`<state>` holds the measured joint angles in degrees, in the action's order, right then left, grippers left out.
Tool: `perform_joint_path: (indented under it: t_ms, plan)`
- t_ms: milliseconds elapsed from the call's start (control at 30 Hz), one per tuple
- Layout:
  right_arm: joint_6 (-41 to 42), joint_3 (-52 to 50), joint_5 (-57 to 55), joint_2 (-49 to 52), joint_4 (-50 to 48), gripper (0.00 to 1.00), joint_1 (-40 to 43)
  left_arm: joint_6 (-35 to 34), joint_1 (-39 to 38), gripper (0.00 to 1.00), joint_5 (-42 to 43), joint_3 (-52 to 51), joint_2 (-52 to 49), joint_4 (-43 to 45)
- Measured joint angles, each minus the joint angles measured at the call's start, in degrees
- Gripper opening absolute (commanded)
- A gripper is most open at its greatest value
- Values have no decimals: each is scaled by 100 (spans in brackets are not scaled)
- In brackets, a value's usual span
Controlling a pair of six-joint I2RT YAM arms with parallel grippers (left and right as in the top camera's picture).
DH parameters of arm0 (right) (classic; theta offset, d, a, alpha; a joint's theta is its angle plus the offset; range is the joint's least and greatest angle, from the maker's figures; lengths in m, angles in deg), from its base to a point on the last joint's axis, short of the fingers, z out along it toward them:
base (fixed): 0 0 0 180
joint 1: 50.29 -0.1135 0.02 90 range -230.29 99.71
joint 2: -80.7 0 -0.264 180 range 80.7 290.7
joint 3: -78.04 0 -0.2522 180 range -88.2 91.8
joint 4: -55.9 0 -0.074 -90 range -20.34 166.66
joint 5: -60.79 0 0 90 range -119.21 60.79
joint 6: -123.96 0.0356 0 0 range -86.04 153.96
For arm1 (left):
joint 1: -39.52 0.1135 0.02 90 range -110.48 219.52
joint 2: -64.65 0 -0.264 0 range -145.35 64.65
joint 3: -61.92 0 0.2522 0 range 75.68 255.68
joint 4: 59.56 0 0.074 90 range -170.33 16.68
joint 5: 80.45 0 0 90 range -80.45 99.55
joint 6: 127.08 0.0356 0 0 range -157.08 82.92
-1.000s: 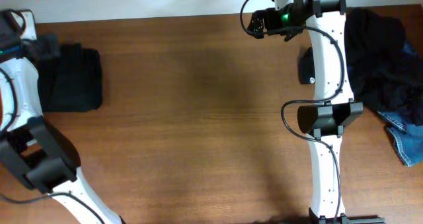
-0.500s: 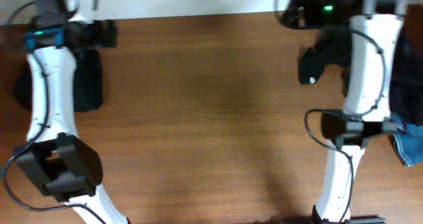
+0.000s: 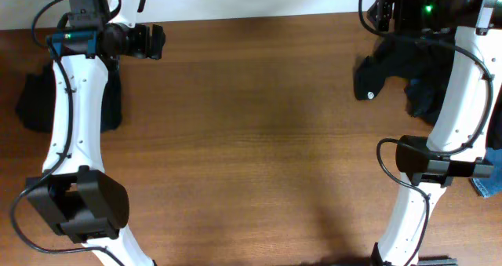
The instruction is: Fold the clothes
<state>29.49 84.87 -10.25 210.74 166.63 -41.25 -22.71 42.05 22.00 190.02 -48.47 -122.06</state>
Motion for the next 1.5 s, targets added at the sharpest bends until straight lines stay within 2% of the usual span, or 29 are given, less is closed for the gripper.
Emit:
perform_joint_path:
  t_ms: [700, 800, 900, 1000, 1067, 1200, 1233, 1367, 1467, 1500]
  plan:
    - [2, -7, -109, -55, 0, 99, -2, 0, 0, 99, -2, 0, 4, -11]
    - [2, -114, -358, -459, -2, 99, 0, 0, 0, 99, -4, 0, 4, -13]
    - [-7, -643, -487, -1449, -63, 99, 0, -2, 0, 100, -24, 0, 4, -11]
    - [-20, -1615, -625, -2800, -743, 99, 0, 0, 0, 99, -26, 0, 4, -15]
    - [-173, -2629, -627, -3788, -1515, 99, 0, -2, 0, 99, -28, 0, 4, -13]
    - [-1047, -5243, -352, -5755, -3344, 99, 0, 0, 0, 99, -37, 0, 4, -20]
    - [-1416, -6179, -177, -6266, -4094, 99, 0, 0, 0, 99, -44, 0, 4, -11]
    - [-2009, -8509, 273, -7405, -5451, 99, 0, 0, 0, 99, -42, -2, 4, -22]
    - [-2308, -10725, 734, -8454, -7060, 99, 0, -2, 0, 99, -44, -2, 4, -15]
    - [-2352, -11167, 855, -8723, -7340, 99, 0, 0, 0, 99, -42, -2, 4, -17]
